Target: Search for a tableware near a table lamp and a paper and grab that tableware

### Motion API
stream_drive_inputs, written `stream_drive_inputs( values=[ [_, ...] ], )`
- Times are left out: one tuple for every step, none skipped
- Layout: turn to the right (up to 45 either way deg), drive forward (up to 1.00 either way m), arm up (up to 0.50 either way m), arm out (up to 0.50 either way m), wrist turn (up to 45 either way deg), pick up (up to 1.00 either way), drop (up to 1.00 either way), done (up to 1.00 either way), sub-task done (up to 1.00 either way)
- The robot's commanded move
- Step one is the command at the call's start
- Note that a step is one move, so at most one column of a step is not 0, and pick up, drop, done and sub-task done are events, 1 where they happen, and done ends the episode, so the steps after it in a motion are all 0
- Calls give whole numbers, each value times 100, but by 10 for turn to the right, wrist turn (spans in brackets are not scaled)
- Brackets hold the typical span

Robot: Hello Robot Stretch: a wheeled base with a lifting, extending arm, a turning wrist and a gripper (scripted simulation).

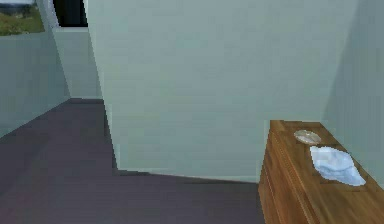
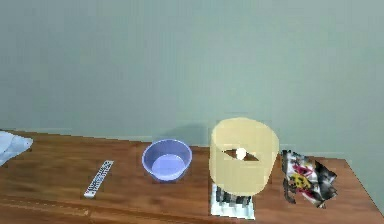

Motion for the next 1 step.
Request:
stream_drive_inputs(
  values=[
    [0, 0, 50, 0, 0, 0, 0, 0, 0]
  ],
)
